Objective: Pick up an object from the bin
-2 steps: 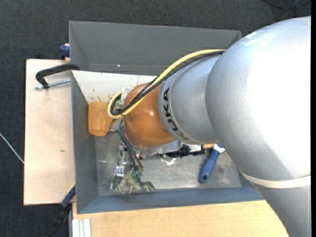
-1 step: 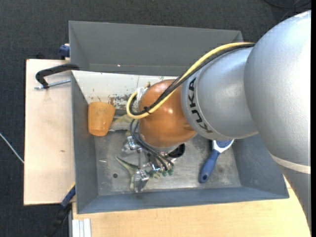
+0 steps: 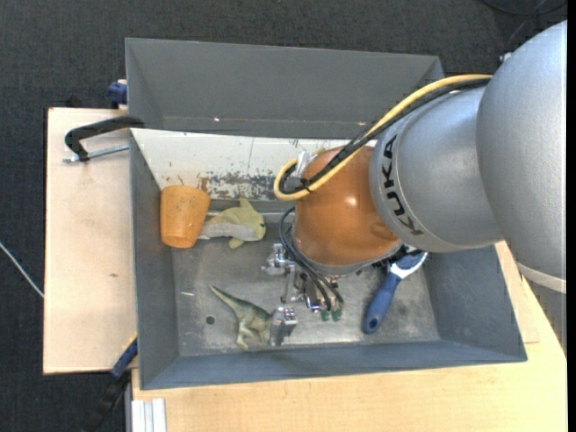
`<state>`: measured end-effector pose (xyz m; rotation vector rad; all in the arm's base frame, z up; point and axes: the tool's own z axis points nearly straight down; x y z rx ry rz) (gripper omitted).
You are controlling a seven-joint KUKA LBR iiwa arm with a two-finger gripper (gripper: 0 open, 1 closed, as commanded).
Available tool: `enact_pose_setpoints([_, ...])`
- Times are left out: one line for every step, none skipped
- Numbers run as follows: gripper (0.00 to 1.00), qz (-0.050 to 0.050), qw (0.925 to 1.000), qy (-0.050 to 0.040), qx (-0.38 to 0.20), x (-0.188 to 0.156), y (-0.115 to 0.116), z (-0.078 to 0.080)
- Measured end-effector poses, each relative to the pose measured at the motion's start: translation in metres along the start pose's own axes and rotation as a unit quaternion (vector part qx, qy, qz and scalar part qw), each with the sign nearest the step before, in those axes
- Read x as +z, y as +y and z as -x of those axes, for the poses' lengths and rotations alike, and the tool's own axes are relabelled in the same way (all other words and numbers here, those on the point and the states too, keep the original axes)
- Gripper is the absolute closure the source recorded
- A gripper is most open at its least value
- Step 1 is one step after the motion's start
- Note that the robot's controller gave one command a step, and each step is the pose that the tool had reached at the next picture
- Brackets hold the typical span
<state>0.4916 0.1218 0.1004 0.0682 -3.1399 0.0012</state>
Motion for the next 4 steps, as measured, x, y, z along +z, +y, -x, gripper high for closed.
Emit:
enact_pose_setpoints([0.00,0.001,0.9998,-0.0012,0.020,0.029,0.015,0.005])
enact_pose_setpoints([0.00,0.003,0.9955,-0.0010,0.095,0.028,0.004,0.006])
enact_pose_setpoints([1.00,0.003,0.9953,-0.0050,0.096,0.027,0.002,0.008])
enact_pose_setpoints([1.00,0.002,0.9954,-0.0044,0.096,-0.019,0.004,0.010])
